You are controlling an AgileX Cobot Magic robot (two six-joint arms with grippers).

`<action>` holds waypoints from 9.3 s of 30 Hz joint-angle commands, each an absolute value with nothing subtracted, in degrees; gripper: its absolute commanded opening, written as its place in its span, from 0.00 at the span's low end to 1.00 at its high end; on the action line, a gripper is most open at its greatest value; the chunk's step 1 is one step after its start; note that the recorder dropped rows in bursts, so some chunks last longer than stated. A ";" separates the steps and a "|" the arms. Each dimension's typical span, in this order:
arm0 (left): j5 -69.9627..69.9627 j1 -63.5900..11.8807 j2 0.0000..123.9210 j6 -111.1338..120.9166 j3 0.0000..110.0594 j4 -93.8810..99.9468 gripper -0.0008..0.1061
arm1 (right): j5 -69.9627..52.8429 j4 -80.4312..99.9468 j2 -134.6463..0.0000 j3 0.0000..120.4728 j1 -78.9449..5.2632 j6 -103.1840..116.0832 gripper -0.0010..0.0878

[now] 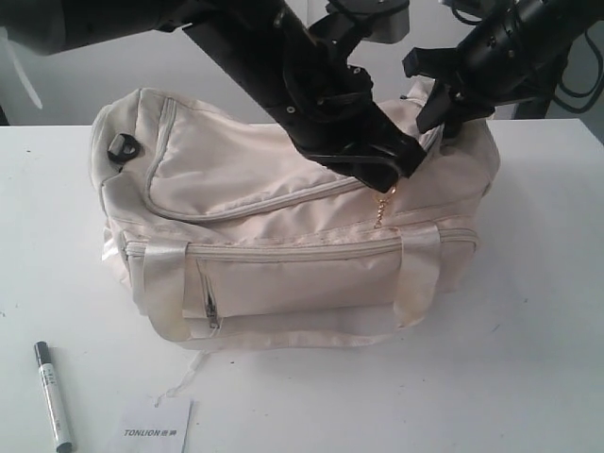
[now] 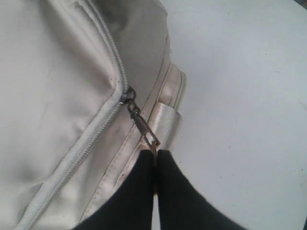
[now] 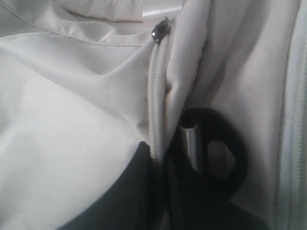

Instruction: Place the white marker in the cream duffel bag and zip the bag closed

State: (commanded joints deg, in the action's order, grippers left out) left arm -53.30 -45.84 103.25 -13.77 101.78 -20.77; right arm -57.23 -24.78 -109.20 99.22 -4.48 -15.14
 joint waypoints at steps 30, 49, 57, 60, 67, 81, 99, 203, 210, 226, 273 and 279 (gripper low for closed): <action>-48.00 -45.84 103.36 -11.78 101.78 -17.49 0.01 | -58.84 -23.03 -100.55 99.44 -4.48 -12.12 0.49; -47.98 -45.84 103.36 -12.03 101.78 -17.49 0.01 | -60.79 -28.89 -90.68 84.81 -4.59 -12.33 0.49; -47.35 -45.84 103.36 -12.28 101.78 -17.49 0.01 | -56.29 -31.74 -90.70 79.26 -4.59 -14.62 0.49; -47.36 -45.84 103.36 -12.41 101.78 -17.49 0.01 | -53.43 -34.10 -90.70 77.64 -4.59 -15.08 0.49; -47.09 -45.84 103.36 -12.39 101.78 -17.49 0.01 | -52.47 -36.60 -93.37 77.01 -5.65 -15.98 0.49; -47.31 -45.84 103.36 -12.39 101.78 -17.49 0.01 | -49.47 -36.46 -94.90 77.01 -6.93 -17.93 0.01; -52.23 -45.84 103.36 -12.53 101.78 -14.37 0.01 | -47.90 -36.21 -94.90 77.01 -6.93 -18.05 0.01; -69.96 -45.84 98.64 -13.79 101.78 4.20 0.01 | -45.47 -31.05 -94.90 77.01 -6.83 -17.81 0.01; -69.96 -45.84 98.64 -13.79 101.78 6.50 0.01 | -45.12 -31.05 -94.90 77.01 -6.83 -17.81 0.01; -69.17 -45.84 98.64 -13.71 101.78 6.50 0.01 | -47.25 -32.04 -94.58 78.63 -6.83 -17.94 0.19; -64.83 -45.84 98.64 -13.31 101.78 6.50 0.01 | -66.38 -52.90 -97.44 77.86 -11.95 -112.80 0.42; -64.13 -45.84 98.64 -13.31 101.78 6.50 0.01 | -64.52 -52.79 -99.87 77.86 -11.95 -112.80 0.38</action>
State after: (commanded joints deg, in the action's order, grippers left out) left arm -64.13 -45.84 98.64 -13.31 101.78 6.50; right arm -64.52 -52.79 -99.87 77.86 -11.95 -112.80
